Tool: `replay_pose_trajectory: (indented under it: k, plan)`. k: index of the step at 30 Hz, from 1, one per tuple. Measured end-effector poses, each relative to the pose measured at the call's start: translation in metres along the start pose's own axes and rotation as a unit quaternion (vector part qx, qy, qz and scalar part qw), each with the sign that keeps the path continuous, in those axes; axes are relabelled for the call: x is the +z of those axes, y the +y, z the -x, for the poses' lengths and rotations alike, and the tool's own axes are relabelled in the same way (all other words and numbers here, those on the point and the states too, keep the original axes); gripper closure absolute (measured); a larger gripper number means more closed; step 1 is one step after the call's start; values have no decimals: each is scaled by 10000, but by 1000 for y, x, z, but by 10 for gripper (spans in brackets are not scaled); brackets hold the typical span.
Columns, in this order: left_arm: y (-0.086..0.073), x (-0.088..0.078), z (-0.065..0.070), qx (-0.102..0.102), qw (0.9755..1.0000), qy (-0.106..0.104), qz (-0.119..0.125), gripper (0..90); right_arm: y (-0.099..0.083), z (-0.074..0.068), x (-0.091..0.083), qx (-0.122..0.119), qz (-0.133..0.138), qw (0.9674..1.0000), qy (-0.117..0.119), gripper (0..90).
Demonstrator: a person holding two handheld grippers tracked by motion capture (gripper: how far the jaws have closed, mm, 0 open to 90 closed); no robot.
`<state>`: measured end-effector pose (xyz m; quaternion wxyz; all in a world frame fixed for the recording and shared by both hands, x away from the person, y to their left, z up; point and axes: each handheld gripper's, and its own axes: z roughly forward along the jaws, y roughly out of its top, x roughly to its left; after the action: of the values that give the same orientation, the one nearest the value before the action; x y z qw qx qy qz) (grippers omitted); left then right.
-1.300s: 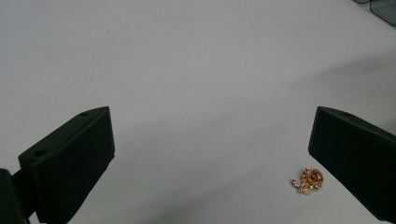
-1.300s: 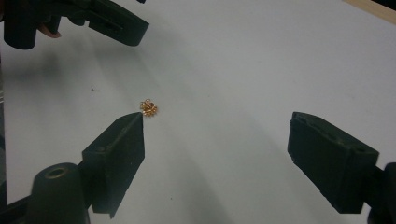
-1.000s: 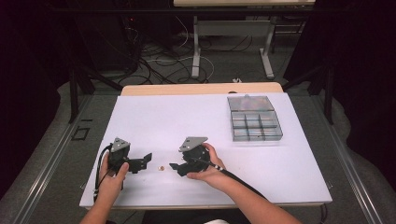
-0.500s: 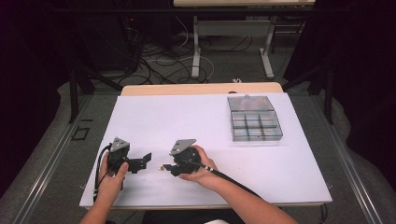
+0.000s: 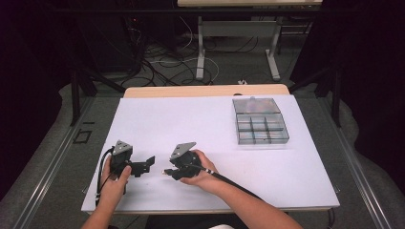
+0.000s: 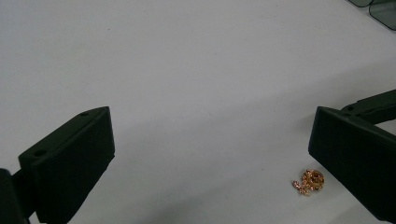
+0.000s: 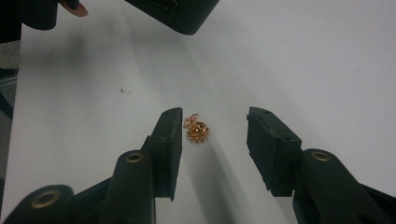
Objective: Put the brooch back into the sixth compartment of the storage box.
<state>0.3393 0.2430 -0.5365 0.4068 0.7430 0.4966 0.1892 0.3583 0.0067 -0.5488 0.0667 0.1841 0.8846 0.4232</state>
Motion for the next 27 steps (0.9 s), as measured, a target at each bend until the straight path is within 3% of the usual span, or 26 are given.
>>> replay_pose_trajectory:
  k: [13,27]
  plan:
    - [0,-1,-2,1,10000,-43,-33,6,0,0,16,-19,-70,9999,129,608]
    - [0,-2,-2,-10,10000,-35,29,6,-2,-1,27,-191,-146,9995,190,654]
